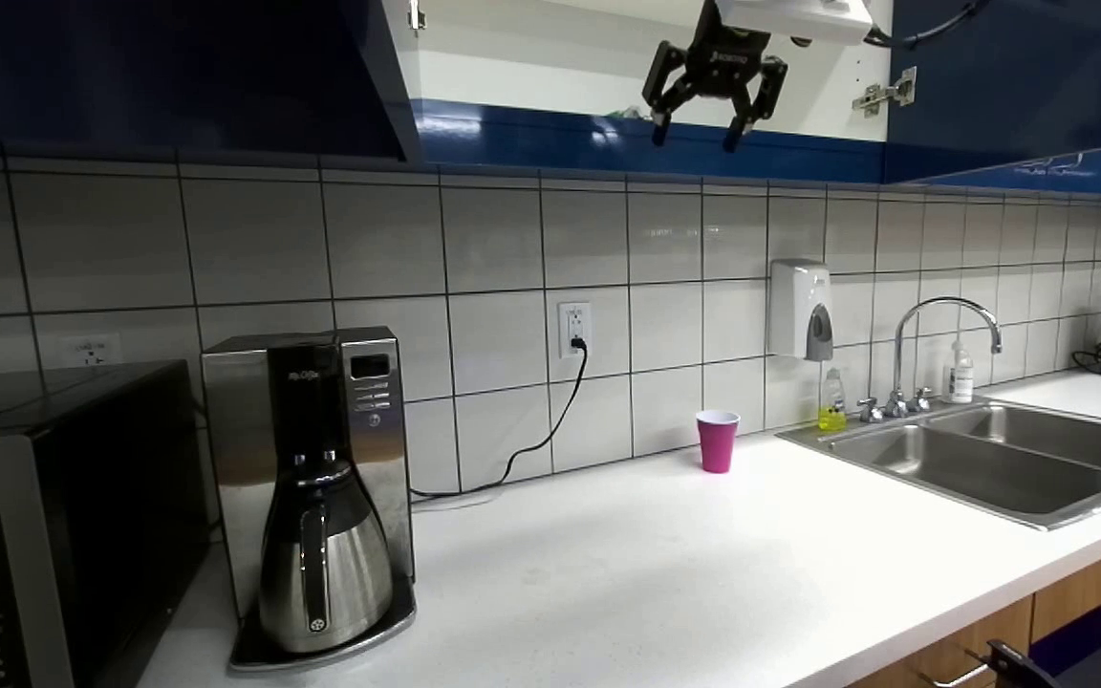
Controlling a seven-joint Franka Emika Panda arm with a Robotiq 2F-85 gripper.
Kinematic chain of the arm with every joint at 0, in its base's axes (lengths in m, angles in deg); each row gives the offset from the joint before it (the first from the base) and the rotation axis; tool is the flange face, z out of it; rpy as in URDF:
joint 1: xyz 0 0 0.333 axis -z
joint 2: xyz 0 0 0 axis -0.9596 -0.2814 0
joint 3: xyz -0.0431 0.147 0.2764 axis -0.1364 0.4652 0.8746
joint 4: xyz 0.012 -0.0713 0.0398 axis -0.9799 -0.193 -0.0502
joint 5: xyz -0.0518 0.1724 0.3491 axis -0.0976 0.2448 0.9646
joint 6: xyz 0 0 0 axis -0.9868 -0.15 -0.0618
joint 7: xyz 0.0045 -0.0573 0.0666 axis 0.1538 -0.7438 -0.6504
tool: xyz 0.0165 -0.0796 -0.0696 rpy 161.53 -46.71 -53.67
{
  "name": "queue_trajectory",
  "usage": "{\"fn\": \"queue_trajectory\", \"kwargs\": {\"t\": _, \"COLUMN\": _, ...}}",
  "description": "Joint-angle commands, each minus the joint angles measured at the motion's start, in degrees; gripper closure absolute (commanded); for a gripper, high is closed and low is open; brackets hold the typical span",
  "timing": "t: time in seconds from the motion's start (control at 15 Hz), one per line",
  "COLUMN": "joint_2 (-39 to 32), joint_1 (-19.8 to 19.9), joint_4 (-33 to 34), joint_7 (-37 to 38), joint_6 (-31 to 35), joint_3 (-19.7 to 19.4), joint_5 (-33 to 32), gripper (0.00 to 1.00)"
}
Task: Pick up the granola bar and place it on the bottom shelf
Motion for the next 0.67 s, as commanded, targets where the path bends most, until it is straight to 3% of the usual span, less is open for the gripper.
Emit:
{"fn": "queue_trajectory", "kwargs": {"t": 0.0, "joint_2": 2.99, "joint_1": -1.24, "joint_4": -8.38, "joint_7": -2.64, "joint_6": 0.78, "joint_3": -1.68, "joint_5": 4.12, "gripper": 0.00}}
{"fn": "queue_trajectory", "kwargs": {"t": 0.6, "joint_2": -0.37, "joint_1": -2.02, "joint_4": -19.83, "joint_7": -9.98, "joint_6": 1.60, "joint_3": -3.75, "joint_5": 5.77, "gripper": 0.00}}
